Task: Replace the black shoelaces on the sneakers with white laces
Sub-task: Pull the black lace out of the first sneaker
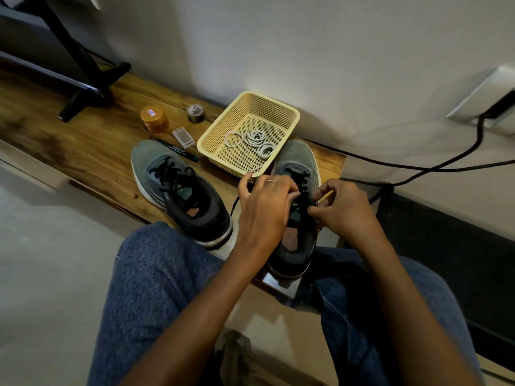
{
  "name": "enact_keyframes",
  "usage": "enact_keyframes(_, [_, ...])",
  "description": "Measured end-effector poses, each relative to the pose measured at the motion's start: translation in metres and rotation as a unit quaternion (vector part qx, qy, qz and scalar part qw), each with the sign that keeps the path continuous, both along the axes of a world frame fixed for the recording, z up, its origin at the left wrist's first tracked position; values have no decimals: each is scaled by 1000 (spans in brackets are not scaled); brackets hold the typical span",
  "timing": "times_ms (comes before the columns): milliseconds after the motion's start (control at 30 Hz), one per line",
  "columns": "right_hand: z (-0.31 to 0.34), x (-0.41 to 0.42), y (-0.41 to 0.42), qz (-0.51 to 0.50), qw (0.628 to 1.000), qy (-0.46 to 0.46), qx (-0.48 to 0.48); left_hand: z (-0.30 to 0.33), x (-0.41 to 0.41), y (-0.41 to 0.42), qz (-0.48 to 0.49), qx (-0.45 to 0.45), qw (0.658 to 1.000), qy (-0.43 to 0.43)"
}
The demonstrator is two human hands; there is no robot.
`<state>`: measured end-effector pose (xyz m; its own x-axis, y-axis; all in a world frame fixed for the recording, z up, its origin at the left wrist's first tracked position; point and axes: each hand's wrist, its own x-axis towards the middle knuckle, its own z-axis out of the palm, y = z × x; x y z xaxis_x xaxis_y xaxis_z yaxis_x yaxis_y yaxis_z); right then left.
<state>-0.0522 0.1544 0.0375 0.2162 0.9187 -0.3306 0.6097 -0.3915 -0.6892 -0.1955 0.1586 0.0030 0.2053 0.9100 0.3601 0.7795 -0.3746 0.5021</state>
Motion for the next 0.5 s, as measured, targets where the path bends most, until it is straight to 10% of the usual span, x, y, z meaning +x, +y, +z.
enact_keyframes(167, [1,-1,0,-4,1000,2,4,7,-5,1,60,-21,993,-102])
enact_keyframes(500, [2,-1,0,16,1000,3,12,-1,-1,3,-24,40,994,101])
